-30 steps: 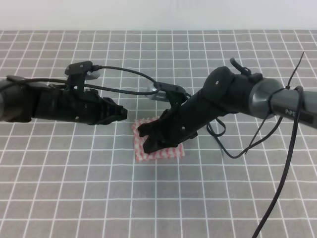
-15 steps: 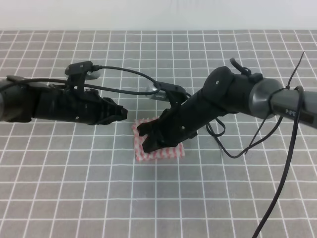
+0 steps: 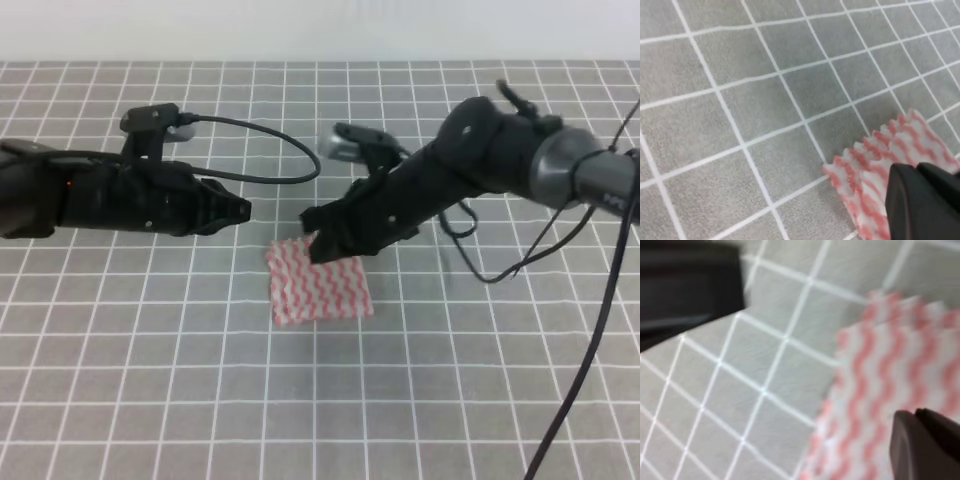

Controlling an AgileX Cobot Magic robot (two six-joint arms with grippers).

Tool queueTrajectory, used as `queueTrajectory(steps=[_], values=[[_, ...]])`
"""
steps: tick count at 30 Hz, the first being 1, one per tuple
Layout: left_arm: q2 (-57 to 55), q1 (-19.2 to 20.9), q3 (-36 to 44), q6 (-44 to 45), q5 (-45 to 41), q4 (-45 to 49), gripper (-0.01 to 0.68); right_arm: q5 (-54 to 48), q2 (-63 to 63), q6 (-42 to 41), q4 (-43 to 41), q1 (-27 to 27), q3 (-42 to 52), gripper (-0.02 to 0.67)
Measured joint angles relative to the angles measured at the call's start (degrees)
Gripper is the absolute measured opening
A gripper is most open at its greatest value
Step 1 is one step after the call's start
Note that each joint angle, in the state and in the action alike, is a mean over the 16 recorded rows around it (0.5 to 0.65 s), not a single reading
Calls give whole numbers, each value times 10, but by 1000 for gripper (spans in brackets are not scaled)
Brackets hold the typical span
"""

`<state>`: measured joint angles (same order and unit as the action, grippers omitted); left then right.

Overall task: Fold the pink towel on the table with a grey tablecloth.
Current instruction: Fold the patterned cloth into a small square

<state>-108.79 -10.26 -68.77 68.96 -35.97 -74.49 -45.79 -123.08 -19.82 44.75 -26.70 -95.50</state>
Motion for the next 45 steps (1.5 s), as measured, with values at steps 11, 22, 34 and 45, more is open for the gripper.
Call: queueTrajectory(steps=[11, 22, 34, 45], values=[[7, -52, 0, 10, 39, -2, -1, 0, -1, 1, -5, 34, -4, -15], [7, -79, 0, 14, 69, -7, -1, 2, -4, 0, -6, 37, -3, -15], [3, -85, 0, 33, 74, -33, -1, 8, -3, 0, -3, 39, -3, -15], [-26, -107, 0, 37, 71, -24, -1, 5, -4, 0, 2, 39, -3, -15]])
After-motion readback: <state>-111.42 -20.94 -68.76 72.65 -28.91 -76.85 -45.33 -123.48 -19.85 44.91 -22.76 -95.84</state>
